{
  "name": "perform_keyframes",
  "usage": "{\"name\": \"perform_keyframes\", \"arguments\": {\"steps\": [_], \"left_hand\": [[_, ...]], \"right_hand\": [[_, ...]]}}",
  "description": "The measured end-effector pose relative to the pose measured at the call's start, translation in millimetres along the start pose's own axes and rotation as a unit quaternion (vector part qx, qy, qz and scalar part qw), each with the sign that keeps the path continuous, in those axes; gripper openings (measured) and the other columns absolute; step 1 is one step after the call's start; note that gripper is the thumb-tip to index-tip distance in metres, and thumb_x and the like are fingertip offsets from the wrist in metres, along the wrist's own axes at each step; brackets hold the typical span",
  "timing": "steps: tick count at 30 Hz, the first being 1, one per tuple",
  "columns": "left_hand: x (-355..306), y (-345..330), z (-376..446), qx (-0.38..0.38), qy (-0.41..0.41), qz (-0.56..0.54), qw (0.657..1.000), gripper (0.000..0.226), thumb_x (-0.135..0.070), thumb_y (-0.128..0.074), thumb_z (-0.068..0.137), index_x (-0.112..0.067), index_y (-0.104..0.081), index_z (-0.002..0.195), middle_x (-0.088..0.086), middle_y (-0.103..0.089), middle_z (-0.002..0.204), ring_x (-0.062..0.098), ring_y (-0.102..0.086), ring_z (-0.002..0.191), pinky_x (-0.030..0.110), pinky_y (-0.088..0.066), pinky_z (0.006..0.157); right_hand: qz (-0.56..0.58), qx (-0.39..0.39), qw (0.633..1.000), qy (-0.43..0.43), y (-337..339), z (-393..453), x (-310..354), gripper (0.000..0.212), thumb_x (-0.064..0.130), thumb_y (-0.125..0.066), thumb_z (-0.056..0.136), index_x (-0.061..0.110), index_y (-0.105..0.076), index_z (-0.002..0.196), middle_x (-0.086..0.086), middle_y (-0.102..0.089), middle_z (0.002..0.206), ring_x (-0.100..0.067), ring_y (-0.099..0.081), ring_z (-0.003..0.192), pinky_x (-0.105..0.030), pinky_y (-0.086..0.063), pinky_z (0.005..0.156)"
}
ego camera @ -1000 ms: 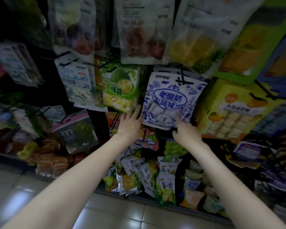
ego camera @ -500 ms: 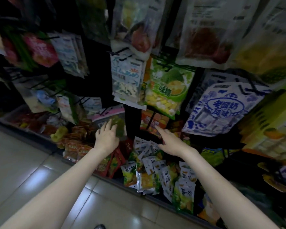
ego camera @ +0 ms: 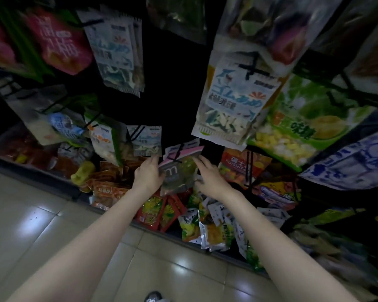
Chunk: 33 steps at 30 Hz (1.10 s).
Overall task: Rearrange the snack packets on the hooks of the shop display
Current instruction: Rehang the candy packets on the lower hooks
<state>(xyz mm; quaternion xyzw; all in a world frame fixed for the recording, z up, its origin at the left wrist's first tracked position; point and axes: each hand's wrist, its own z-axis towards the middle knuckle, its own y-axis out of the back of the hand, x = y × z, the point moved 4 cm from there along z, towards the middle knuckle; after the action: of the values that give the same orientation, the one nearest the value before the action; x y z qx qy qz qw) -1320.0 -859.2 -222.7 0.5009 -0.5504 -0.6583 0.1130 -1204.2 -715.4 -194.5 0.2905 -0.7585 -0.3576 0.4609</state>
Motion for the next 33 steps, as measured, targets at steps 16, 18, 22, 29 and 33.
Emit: {"name": "perform_keyframes", "arguments": {"steps": [16,18,22,29,33], "left_hand": [[13.5,-35.0,7.3,-0.079,-0.083,-0.145,0.983,0.031,-0.002,-0.061,0.084,-0.006,-0.062,0.115,0.012,-0.054,0.114,0.025,-0.053,0.106,0.022,-0.038,0.088],[26.1,-22.6,15.0,-0.124,-0.034,-0.158,0.979,0.033,-0.005,-0.062,0.084,-0.006,-0.055,0.116,0.013,-0.047,0.119,0.027,-0.049,0.110,0.029,-0.042,0.091],[29.6,-16.4,36.2,-0.085,-0.046,-0.150,0.984,0.029,-0.007,-0.057,0.090,-0.004,-0.055,0.118,0.016,-0.055,0.118,0.029,-0.052,0.110,0.030,-0.042,0.087],[31.6,-14.7,50.8,-0.067,0.026,-0.202,0.977,0.021,-0.010,-0.053,0.093,-0.005,-0.066,0.110,0.015,-0.066,0.108,0.029,-0.059,0.104,0.029,-0.044,0.083],[30.6,-8.1,51.9,-0.030,0.039,-0.233,0.971,0.020,-0.014,-0.055,0.093,-0.005,-0.066,0.106,0.012,-0.065,0.106,0.025,-0.057,0.105,0.023,-0.038,0.080]], "right_hand": [[-0.098,0.004,0.993,0.059,-5.3,82.8,-21.0,0.076,-0.011,-0.043,0.089,0.025,-0.013,0.149,0.003,0.001,0.157,-0.029,-0.011,0.140,-0.040,-0.037,0.103],[-0.109,-0.020,0.992,0.061,-1.5,87.9,-21.1,0.074,-0.012,-0.044,0.087,0.022,-0.020,0.148,-0.002,-0.009,0.155,-0.032,-0.017,0.135,-0.043,-0.034,0.102],[-0.148,-0.055,0.986,0.045,-2.4,90.3,-24.3,0.071,-0.009,-0.047,0.085,0.023,-0.027,0.145,-0.004,-0.019,0.150,-0.032,-0.018,0.131,-0.043,-0.027,0.100],[-0.125,-0.065,0.990,0.012,-12.2,82.8,-27.2,0.071,-0.004,-0.047,0.088,0.029,-0.023,0.145,-0.003,-0.017,0.150,-0.029,-0.012,0.135,-0.043,-0.025,0.102],[-0.106,-0.027,0.994,-0.012,-11.3,80.5,-30.0,0.068,-0.003,-0.045,0.089,0.026,-0.023,0.146,-0.001,-0.022,0.148,-0.029,-0.017,0.133,-0.041,-0.025,0.103]]}}
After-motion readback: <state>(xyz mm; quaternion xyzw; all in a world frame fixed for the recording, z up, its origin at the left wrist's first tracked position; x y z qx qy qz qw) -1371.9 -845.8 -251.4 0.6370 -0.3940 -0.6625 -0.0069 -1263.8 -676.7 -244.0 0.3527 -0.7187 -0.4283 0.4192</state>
